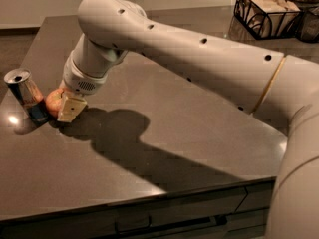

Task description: Move apple near redbull can

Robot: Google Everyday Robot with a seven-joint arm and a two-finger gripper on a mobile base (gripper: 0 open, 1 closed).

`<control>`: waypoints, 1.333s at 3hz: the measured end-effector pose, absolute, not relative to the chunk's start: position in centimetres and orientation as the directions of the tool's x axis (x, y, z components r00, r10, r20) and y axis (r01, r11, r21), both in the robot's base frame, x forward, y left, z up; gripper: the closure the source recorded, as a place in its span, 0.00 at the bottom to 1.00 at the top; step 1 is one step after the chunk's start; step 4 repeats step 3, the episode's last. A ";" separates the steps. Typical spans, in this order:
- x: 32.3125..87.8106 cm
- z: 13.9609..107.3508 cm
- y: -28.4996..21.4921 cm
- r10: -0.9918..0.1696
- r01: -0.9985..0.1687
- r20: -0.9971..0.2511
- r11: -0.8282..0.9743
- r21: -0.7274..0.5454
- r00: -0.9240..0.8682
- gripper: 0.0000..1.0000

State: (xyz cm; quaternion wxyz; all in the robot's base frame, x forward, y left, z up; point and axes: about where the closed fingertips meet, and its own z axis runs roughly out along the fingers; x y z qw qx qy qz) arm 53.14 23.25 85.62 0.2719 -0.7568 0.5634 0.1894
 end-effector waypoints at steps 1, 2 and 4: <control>53.1 85.6 23.3 -0.750 -0.955 -0.592 -0.220 -0.197 0.295 0.05; 53.0 85.5 23.4 -0.750 -0.955 -0.592 -0.221 -0.197 0.296 0.00; 53.0 85.5 23.4 -0.750 -0.955 -0.592 -0.221 -0.197 0.296 0.00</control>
Offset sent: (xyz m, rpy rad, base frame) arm -0.0008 0.0007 -0.0006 -0.0009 0.0006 0.0021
